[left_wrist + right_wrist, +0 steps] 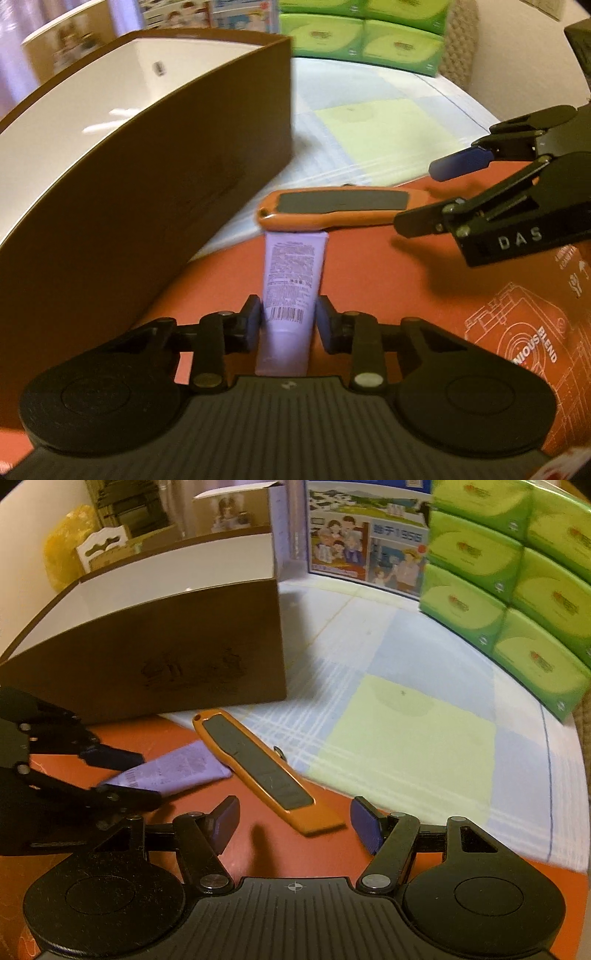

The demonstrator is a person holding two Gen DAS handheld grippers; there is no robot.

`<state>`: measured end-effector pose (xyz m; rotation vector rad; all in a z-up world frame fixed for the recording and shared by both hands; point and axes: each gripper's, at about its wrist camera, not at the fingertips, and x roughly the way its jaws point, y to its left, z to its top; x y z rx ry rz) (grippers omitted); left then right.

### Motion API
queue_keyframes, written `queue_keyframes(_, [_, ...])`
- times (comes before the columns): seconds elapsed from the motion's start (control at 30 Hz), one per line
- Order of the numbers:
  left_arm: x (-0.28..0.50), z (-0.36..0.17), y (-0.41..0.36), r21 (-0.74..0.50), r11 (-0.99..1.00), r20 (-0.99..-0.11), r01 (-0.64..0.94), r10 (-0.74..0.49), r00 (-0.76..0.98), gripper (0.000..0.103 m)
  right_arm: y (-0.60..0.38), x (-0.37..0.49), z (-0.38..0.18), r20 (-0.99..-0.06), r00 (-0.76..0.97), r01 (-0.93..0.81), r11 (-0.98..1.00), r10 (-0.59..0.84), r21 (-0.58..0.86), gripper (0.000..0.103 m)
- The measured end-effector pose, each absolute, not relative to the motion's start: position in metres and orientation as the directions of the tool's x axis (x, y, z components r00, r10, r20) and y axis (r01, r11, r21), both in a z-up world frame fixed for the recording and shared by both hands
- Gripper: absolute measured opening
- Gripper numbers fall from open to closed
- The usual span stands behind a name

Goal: Organize rigid objects
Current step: 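Grasp the lavender hand cream tube with the left tool while the right tool grasps the orange utility knife, then lift the tube and knife and carry both over the brown box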

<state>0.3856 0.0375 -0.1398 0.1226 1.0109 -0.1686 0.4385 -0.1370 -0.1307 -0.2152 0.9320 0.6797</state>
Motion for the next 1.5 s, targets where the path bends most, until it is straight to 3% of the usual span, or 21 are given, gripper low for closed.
queue_keyframes(0.3, [0.368, -0.137, 0.074, 0.018, 1.0, -0.857, -0.003, 0.017, 0.516, 0.028, -0.112, 0.443, -0.145, -0.802, 0.393, -0.713, 0.7, 0.45, 0.043, 0.061])
queue_keyframes(0.77, [0.363, -0.137, 0.076, -0.027, 0.997, -0.867, -0.066, 0.009, 0.498, 0.028, -0.103, 0.421, -0.151, -0.815, 0.387, -0.804, 0.59, 0.431, -0.069, 0.026])
queue_keyframes(1.5, [0.272, -0.129, 0.062, -0.055, 0.992, -0.889, -0.113, 0.003, 0.458, 0.028, -0.124, 0.304, -0.143, -0.84, 0.27, -0.775, 0.624, 0.47, 0.1, 0.025])
